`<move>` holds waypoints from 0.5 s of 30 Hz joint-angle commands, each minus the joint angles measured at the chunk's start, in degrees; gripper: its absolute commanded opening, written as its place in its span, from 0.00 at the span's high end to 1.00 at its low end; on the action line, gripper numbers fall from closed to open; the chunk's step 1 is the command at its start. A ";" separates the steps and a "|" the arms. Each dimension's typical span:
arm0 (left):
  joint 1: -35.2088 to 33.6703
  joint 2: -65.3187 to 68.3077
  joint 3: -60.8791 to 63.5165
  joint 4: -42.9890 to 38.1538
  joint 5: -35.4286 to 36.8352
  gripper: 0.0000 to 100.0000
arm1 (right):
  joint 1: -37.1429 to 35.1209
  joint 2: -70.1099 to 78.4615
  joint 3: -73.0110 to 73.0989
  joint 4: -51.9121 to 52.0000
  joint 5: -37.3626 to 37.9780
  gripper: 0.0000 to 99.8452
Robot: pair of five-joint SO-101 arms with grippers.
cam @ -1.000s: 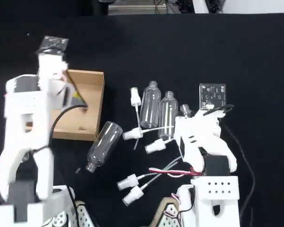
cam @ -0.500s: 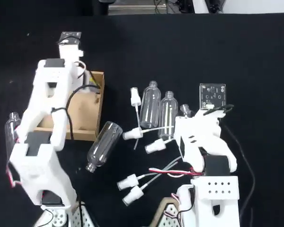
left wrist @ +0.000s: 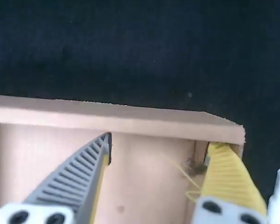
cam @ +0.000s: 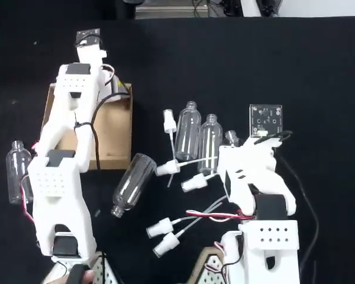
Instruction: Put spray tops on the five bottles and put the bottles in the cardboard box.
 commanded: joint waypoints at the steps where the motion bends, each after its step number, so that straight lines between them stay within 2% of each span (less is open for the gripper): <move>1: 1.01 -0.44 -5.23 -0.35 1.85 0.69 | -0.70 -1.36 -0.31 -1.49 0.09 0.90; 4: 0.92 -0.44 -4.62 -0.26 1.32 0.69 | -0.70 -1.36 -0.31 -1.49 0.09 0.90; 8: 0.22 -0.70 -6.37 6.07 1.23 0.69 | -0.70 -1.36 -0.31 -1.49 0.09 0.90; 11: -0.31 -0.88 -12.97 15.21 0.88 0.69 | -0.70 -1.36 -0.31 -1.49 0.09 0.90; 15: -2.15 -1.41 -26.24 28.75 -4.31 0.69 | -0.70 -1.36 -0.31 -1.49 0.09 0.90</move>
